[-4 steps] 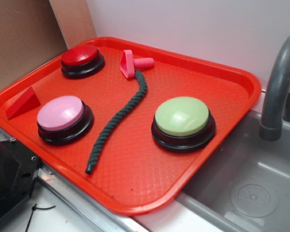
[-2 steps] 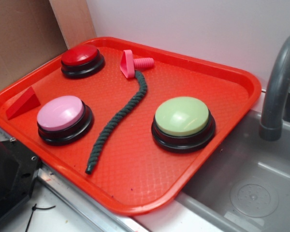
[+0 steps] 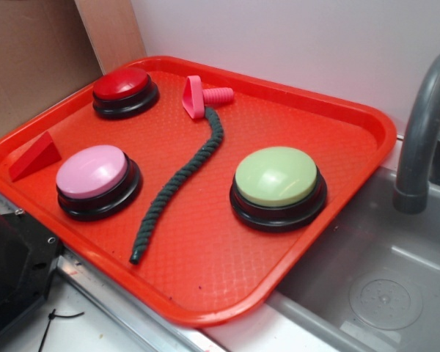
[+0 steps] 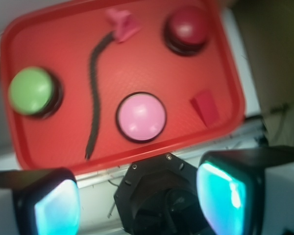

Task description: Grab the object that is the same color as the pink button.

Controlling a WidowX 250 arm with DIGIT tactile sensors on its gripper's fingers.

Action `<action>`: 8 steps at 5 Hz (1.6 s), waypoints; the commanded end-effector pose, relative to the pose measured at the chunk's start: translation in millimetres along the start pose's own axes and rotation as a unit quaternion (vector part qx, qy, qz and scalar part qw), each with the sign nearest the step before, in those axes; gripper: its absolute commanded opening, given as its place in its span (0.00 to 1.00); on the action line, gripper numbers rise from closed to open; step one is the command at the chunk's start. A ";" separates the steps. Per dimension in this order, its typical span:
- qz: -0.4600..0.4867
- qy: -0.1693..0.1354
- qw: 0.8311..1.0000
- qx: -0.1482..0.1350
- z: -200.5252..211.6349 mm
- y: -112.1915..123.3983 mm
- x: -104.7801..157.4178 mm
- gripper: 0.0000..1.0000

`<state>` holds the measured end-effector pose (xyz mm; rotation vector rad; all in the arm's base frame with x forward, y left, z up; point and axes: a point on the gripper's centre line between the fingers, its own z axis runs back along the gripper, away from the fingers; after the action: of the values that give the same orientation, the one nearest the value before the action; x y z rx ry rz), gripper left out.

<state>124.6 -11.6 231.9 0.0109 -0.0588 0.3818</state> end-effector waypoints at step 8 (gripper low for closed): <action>0.408 -0.124 0.904 0.033 -139.8 -10.4 155.4 1.00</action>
<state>271.3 36.0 83.7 0.1466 -0.2485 1.2276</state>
